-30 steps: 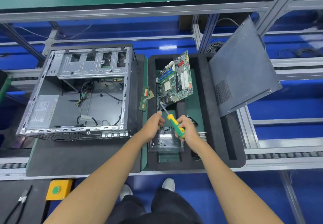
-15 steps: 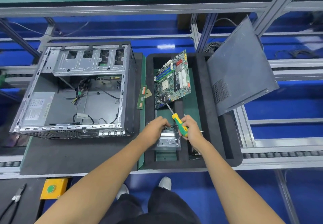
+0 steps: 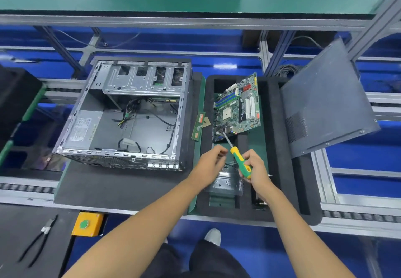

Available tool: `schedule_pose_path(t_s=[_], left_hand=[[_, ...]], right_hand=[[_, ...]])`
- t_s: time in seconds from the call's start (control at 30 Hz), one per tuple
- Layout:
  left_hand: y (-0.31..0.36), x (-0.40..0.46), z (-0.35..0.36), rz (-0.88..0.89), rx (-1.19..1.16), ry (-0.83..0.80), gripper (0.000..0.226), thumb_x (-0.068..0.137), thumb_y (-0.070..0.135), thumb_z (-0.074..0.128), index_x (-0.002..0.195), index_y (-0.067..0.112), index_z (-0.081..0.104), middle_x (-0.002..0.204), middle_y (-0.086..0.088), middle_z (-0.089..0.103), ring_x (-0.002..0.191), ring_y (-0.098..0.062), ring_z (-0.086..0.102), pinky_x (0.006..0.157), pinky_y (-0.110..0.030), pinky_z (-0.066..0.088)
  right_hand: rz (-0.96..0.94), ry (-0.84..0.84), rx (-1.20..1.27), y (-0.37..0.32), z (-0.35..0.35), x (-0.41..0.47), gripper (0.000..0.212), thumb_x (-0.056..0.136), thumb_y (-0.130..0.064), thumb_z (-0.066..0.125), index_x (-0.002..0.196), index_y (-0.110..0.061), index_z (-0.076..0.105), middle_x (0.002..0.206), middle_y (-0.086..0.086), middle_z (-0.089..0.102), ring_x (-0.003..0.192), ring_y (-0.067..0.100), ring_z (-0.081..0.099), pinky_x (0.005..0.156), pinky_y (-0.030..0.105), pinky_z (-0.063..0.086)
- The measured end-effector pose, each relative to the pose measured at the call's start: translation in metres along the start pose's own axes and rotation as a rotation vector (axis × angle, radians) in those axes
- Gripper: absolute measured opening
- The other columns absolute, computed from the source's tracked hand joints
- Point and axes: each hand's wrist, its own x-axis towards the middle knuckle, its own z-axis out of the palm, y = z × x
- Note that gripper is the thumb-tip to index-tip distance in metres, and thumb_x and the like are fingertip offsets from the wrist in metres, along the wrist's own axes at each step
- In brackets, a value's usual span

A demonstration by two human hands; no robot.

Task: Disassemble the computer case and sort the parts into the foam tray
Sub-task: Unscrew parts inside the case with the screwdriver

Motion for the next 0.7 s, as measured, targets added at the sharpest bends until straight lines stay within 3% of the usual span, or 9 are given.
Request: schedule_pose_path(t_s=[0.17,0.23,0.3,0.4,0.47,0.53,0.57,0.63,0.7], left_hand=[[0.049,0.014,-0.026,-0.192,-0.518,0.115,0.038,0.109,0.042,0.043,0.113,0.008,0.059,0.106,-0.008,0.069,0.097,-0.018,0.069,0.093,-0.040,0.057],[0.064,0.019,-0.043,-0.177,-0.510,0.155,0.032,0.108,0.042,0.048,0.106,0.012,0.059,0.093,-0.005,0.062,0.087,-0.017,0.061,0.088,-0.044,0.053],[0.072,0.017,-0.061,-0.162,-0.497,0.268,0.025,0.107,0.037,0.052,0.107,0.014,0.062,0.089,0.001,0.061,0.084,-0.014,0.057,0.085,-0.040,0.049],[0.073,0.006,-0.096,-0.155,-0.519,0.396,0.027,0.106,0.033,0.052,0.118,0.013,0.066,0.103,-0.003,0.068,0.095,-0.020,0.063,0.094,-0.043,0.050],[0.065,-0.007,-0.121,-0.136,-0.496,0.446,0.028,0.106,0.034,0.050,0.121,0.016,0.065,0.111,-0.004,0.070,0.104,-0.022,0.066,0.095,-0.042,0.052],[0.052,-0.025,-0.147,-0.099,-0.512,0.524,0.024,0.107,0.032,0.049,0.119,0.016,0.061,0.104,-0.003,0.070,0.094,-0.018,0.068,0.079,-0.032,0.055],[0.045,-0.036,-0.160,-0.087,-0.549,0.565,0.020,0.107,0.029,0.048,0.117,0.015,0.059,0.095,-0.001,0.069,0.082,-0.012,0.068,0.067,-0.024,0.053],[0.028,-0.058,-0.185,-0.093,-0.639,0.608,0.011,0.108,0.024,0.045,0.111,0.016,0.051,0.080,0.000,0.066,0.059,-0.006,0.063,0.053,-0.020,0.049],[0.008,-0.080,-0.209,-0.114,-0.657,0.611,0.011,0.109,0.026,0.042,0.105,0.015,0.046,0.071,-0.003,0.062,0.049,-0.011,0.054,0.048,-0.025,0.046]], right_hand=[[-0.161,-0.021,0.014,-0.046,0.030,-0.010,0.014,0.085,0.000,0.039,0.085,-0.013,0.043,0.077,0.016,0.046,0.050,0.020,0.046,0.036,0.017,0.030],[-0.283,-0.011,-0.029,-0.067,0.050,-0.020,0.005,0.078,-0.014,0.045,0.082,-0.016,0.043,0.075,0.008,0.043,0.056,0.016,0.043,0.039,0.019,0.032],[-0.441,-0.033,-0.112,-0.082,0.070,-0.030,0.010,0.075,-0.022,0.045,0.084,-0.016,0.043,0.076,0.004,0.042,0.060,0.010,0.041,0.049,0.024,0.037],[-0.603,-0.082,-0.294,-0.095,0.101,-0.045,0.018,0.083,-0.026,0.044,0.095,-0.014,0.044,0.071,0.001,0.048,0.061,0.015,0.043,0.059,0.035,0.035],[-0.667,-0.083,-0.500,-0.099,0.122,-0.055,0.021,0.087,-0.034,0.041,0.103,-0.022,0.046,0.079,-0.004,0.062,0.070,0.017,0.056,0.066,0.040,0.043],[-0.726,-0.006,-0.767,-0.101,0.146,-0.067,0.027,0.087,-0.044,0.036,0.111,-0.036,0.046,0.094,-0.010,0.069,0.085,0.021,0.061,0.075,0.043,0.048],[-0.761,0.036,-0.836,-0.101,0.160,-0.072,0.031,0.085,-0.048,0.032,0.112,-0.040,0.045,0.092,-0.012,0.070,0.085,0.023,0.061,0.075,0.042,0.047],[-0.821,0.086,-0.812,-0.099,0.191,-0.080,0.030,0.083,-0.047,0.031,0.109,-0.040,0.044,0.081,-0.012,0.064,0.080,0.024,0.060,0.069,0.040,0.042],[-0.870,0.115,-0.729,-0.095,0.227,-0.082,0.029,0.086,-0.041,0.037,0.111,-0.031,0.048,0.089,-0.007,0.059,0.080,0.024,0.058,0.068,0.040,0.039]])
